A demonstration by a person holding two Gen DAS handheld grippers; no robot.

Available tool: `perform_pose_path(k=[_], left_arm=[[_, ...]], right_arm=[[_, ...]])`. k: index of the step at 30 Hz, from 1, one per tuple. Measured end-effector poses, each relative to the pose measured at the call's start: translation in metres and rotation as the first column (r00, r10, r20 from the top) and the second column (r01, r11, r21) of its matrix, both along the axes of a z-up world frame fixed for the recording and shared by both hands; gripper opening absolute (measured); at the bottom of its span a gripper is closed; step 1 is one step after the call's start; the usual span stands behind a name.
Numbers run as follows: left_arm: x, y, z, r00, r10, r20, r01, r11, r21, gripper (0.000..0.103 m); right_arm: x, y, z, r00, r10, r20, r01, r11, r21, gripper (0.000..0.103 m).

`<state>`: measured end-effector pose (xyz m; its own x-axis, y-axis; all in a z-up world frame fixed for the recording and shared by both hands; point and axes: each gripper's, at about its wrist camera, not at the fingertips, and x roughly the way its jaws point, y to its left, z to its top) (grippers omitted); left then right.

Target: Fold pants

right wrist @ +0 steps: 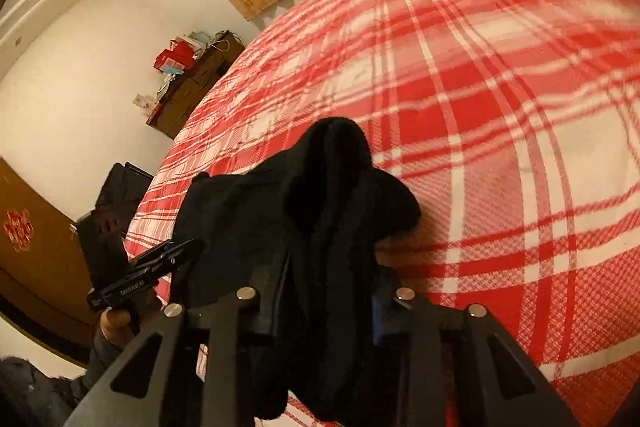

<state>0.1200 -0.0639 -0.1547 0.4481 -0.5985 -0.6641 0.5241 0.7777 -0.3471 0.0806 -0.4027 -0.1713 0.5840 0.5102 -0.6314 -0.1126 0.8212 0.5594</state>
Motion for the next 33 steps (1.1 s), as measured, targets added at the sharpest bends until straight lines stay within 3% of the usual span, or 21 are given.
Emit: perform_pose_path(k=[2,8,14,17,22,25,27,29,30,31,32,33], left_arm=[[-0.001,0.002,0.006,1.000,0.006,0.022,-0.006,1.000,0.004,0.012],[-0.006,0.022,0.030,0.996,0.043,0.074,-0.040,0.998,-0.038,0.011],[0.002,0.073,0.055,0.979,0.166,0.116,-0.160,0.985,-0.060,0.011],[0.011,0.104,0.063,0.960,0.241,0.142,-0.238,0.970,-0.037,0.011],[0.030,0.164,0.067,0.912,0.379,0.154,-0.381,0.924,-0.018,0.011],[0.036,0.193,0.060,0.888,0.439,0.138,-0.443,0.897,-0.001,0.011],[0.040,0.202,0.047,0.880,0.457,0.125,-0.466,0.883,0.050,0.012],[0.046,0.205,0.029,0.873,0.476,0.105,-0.486,0.867,0.107,0.020],[0.051,0.209,0.015,0.858,0.504,0.099,-0.513,0.842,0.167,0.030],[0.054,0.211,0.008,0.849,0.519,0.096,-0.527,0.828,0.191,0.053],[0.055,0.216,0.000,0.835,0.543,0.093,-0.549,0.811,0.200,0.068],[0.055,0.222,-0.006,0.825,0.558,0.088,-0.565,0.810,0.156,0.069]], right_arm=[[-0.003,0.007,0.013,0.999,0.012,0.035,-0.011,1.000,-0.027,0.031],[0.002,0.031,0.051,0.990,0.087,0.106,-0.079,0.993,-0.085,0.031],[0.056,0.080,0.064,0.973,0.201,0.113,-0.184,0.972,-0.147,0.031],[0.087,0.113,0.071,0.956,0.262,0.129,-0.241,0.958,-0.158,0.031],[0.151,0.182,0.072,0.926,0.351,0.136,-0.334,0.933,-0.135,0.031],[0.182,0.224,0.061,0.908,0.405,0.103,-0.393,0.912,-0.117,0.031],[0.199,0.249,0.045,0.899,0.433,0.065,-0.423,0.898,-0.120,0.031],[0.209,0.262,0.026,0.900,0.435,0.027,-0.430,0.896,-0.107,0.031],[0.216,0.265,0.016,0.906,0.423,0.004,-0.420,0.902,-0.098,0.031],[0.222,0.264,0.006,0.914,0.404,-0.019,-0.405,0.911,-0.082,0.032],[0.225,0.261,-0.001,0.920,0.391,-0.034,-0.393,0.918,-0.059,0.033],[0.228,0.255,-0.008,0.926,0.376,-0.046,-0.377,0.926,-0.031,0.037]])
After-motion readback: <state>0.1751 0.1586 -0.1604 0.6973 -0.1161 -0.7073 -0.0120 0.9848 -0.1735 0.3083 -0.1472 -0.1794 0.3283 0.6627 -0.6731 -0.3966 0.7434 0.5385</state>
